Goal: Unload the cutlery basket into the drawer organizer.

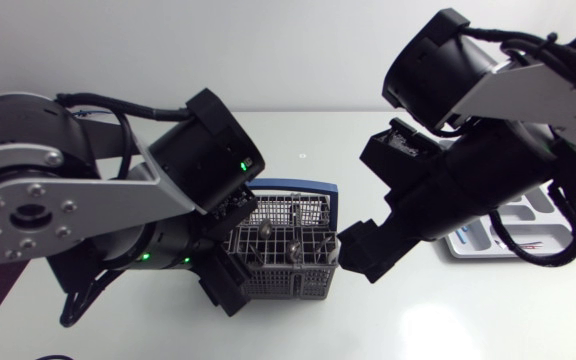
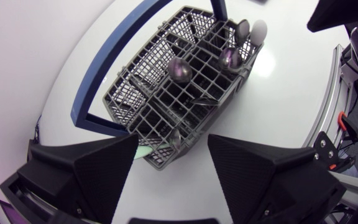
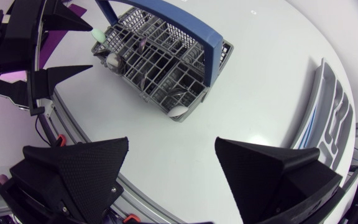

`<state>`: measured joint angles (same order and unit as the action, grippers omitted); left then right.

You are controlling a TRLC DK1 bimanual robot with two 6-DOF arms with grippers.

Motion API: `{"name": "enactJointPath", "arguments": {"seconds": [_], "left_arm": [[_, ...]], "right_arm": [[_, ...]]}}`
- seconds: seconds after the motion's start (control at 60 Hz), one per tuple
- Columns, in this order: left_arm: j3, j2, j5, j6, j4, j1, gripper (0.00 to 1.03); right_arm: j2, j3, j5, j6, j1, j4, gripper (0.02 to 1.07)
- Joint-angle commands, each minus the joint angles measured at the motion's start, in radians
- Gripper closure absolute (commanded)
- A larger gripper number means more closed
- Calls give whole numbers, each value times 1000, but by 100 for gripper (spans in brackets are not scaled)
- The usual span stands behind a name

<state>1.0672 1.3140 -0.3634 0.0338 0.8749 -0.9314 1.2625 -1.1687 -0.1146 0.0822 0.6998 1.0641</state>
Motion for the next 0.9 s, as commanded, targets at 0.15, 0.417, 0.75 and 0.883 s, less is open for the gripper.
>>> {"name": "enactJointPath", "arguments": {"seconds": [0.15, 0.417, 0.75, 0.883], "left_arm": [[-65, 50, -23, 3, -47, 29, 31], [-96, 65, -63, 14, -88, 42, 39], [-107, 74, -68, 12, -105, 51, 57], [-112, 74, -68, 14, -111, 49, 64]], "right_arm": [[-8, 30, 7, 8, 9, -18, 7], [-6, 46, 7, 8, 9, -32, 7], [-8, 52, 6, 8, 10, -33, 7], [-9, 55, 6, 8, 10, -33, 7]]}}
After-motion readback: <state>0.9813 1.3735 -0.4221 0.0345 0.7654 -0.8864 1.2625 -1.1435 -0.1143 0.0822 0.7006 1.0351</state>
